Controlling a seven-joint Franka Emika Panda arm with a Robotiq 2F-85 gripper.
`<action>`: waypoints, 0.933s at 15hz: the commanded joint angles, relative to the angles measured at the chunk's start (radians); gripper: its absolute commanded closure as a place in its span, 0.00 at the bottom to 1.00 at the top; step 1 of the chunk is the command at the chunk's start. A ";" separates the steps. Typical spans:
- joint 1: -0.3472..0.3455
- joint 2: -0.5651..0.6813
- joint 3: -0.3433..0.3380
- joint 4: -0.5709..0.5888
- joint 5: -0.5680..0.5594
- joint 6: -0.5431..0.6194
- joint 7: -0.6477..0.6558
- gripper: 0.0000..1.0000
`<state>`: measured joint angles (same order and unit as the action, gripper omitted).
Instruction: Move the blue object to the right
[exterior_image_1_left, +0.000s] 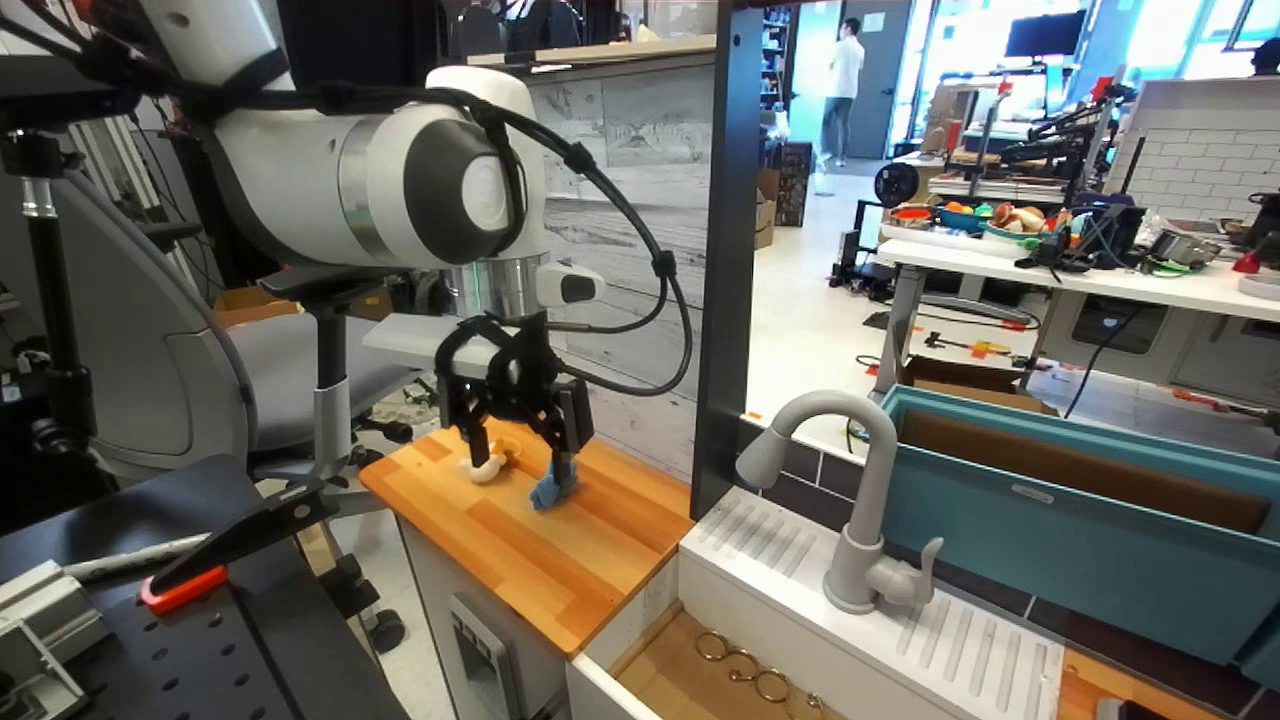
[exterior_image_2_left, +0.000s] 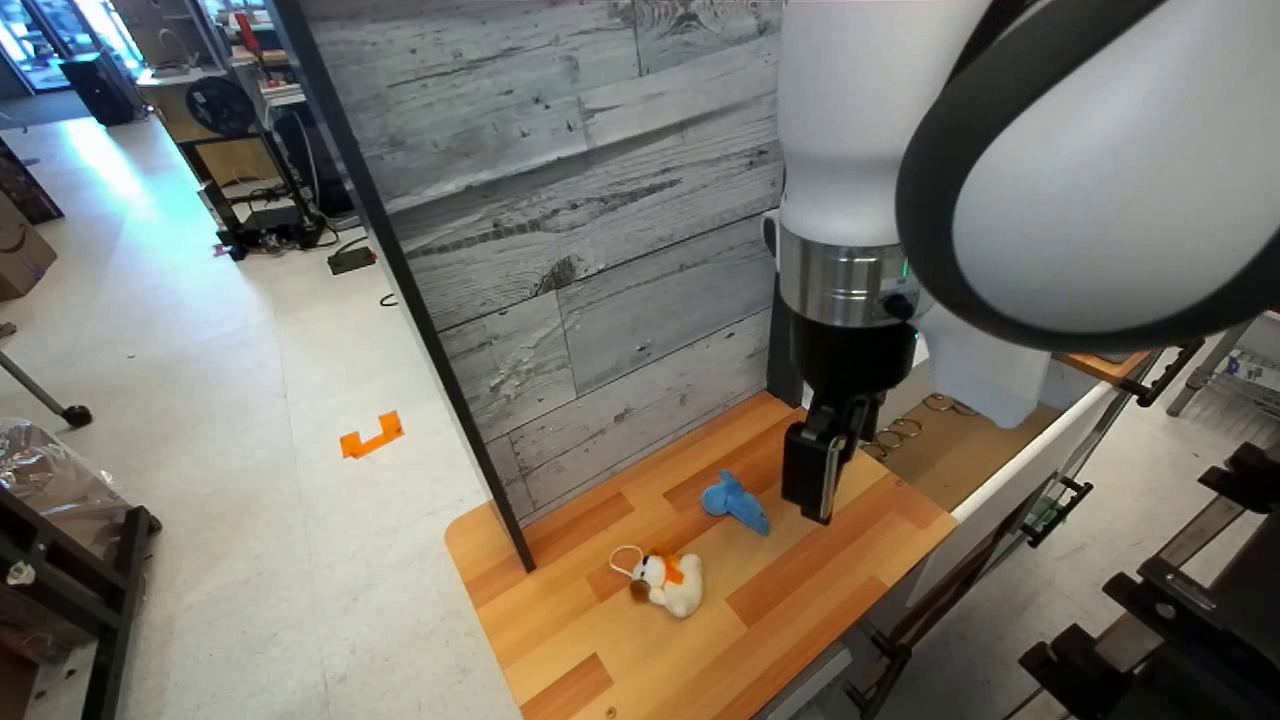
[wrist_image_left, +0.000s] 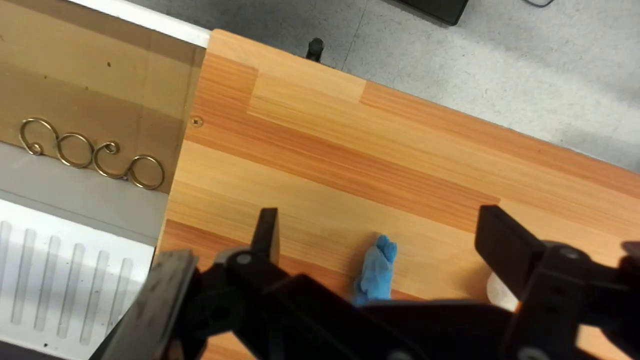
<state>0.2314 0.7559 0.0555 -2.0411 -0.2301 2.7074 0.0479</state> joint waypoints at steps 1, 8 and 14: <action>0.045 0.077 -0.034 0.086 0.005 -0.015 0.023 0.00; 0.062 0.176 -0.053 0.184 0.023 -0.005 0.062 0.00; 0.046 0.249 -0.034 0.261 0.032 -0.032 0.041 0.00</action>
<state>0.2770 0.9669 0.0142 -1.8376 -0.2246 2.7059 0.1075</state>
